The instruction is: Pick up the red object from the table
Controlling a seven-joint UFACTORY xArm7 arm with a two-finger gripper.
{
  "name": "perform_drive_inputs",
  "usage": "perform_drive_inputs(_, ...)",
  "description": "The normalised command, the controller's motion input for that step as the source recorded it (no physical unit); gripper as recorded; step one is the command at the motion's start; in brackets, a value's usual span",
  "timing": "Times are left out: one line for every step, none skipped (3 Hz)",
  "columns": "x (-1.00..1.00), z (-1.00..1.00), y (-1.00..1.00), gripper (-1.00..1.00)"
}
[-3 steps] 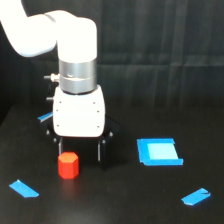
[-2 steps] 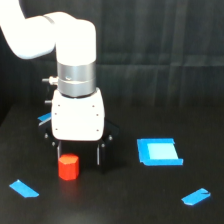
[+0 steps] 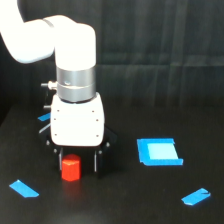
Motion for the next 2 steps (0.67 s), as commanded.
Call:
perform_drive_inputs(0.00,-0.24,0.04,-1.00)
perform_drive_inputs(0.08,-0.13,0.13,-1.00)
